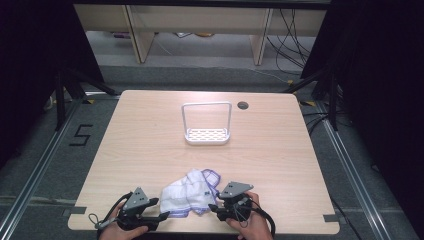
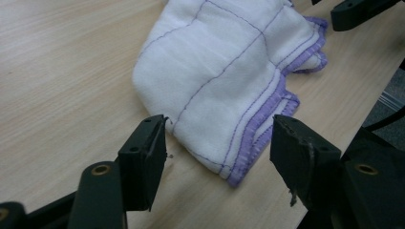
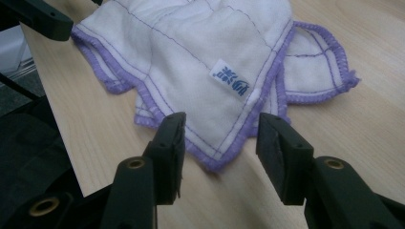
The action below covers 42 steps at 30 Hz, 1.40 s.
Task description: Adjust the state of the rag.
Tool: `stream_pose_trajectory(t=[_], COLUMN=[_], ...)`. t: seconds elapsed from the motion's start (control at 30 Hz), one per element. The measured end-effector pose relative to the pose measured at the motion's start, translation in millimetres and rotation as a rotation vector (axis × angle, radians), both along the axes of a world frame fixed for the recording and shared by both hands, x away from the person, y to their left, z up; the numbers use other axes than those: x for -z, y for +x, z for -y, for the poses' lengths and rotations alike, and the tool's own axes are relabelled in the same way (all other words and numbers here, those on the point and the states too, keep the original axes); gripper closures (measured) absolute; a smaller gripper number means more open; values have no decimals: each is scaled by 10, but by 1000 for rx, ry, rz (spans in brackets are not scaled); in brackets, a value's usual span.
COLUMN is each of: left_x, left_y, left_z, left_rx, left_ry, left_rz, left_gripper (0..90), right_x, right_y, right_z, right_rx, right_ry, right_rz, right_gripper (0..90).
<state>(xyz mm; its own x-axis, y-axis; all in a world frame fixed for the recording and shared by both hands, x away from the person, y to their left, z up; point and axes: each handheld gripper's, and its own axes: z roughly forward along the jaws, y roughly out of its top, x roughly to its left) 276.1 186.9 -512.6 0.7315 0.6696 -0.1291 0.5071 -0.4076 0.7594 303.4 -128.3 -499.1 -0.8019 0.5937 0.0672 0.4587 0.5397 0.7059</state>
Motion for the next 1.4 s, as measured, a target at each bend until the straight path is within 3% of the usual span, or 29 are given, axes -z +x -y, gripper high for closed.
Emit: stream_pose_trajectory(t=[0.07,0.1,0.23,0.3,0.33,0.37,0.4,0.47,0.53,0.57,0.6,0.63,0.73,0.77,0.83,0.87,0.9,0.93,1.03,1.13,1.23,1.37,1.4], left_x=[10,16,35,46,44,52,54,44,48,27,27,-2,-74,-93,-141,-196,-247,-272,-392,-527,-671,-765,-781], left_y=[-6,5,12,4,22,12,10,15,7,20,6,12,-5,-23,-32,-56,-68,-77,-88,-91,-57,48,177], left_z=[23,45,78,96,83,96,107,106,126,102,111,97,93,110,102,109,100,104,73,33,-23,-78,-112], left_rx=[-6,-2,19,11,37,27,48,71,72,87,75,101,115,115,136,138,142,146,174,183,171,155,130], left_ry=[-1,28,56,50,94,84,74,101,64,84,57,53,36,-1,12,-17,-7,-35,-51,-78,-99,-127,-132], left_rz=[-1,7,39,38,66,62,70,81,76,79,65,72,89,93,99,104,101,109,115,131,155,159,162], left_gripper=[402,416,518,567,595,620,658,722,772,791,807,815,829,831,833,834,835,835,835,837,837,838,837], right_x=[4,17,56,64,74,93,96,90,87,93,67,60,-54,-77,-115,-226,-272,-323,-490,-644,-820,-1082,-1145], right_y=[6,15,31,31,46,46,42,36,36,42,39,41,30,30,27,15,-3,-16,-50,-90,-84,78,167], right_z=[-5,-28,-89,-105,-129,-146,-160,-170,-166,-163,-148,-146,-89,-81,-70,-43,-31,-18,25,40,27,-30,-66], right_rx=[-2,-1,-9,-11,-30,-24,-25,-20,-27,-43,-49,-56,-53,-53,-57,-67,-55,-56,-80,-91,-104,-109,-99], right_ry=[2,0,-11,-17,-38,-39,-44,-58,-57,-44,-39,-23,4,18,31,51,60,78,134,153,170,164,161], right_rz=[2,-7,-1,-11,-6,5,-1,-17,-9,23,12,22,33,40,36,66,51,58,68,93,109,172,175], right_gripper=[549,556,590,606,649,666,683,753,839,863,874,878,885,886,887,888,888,888,891,892,893,893,893])
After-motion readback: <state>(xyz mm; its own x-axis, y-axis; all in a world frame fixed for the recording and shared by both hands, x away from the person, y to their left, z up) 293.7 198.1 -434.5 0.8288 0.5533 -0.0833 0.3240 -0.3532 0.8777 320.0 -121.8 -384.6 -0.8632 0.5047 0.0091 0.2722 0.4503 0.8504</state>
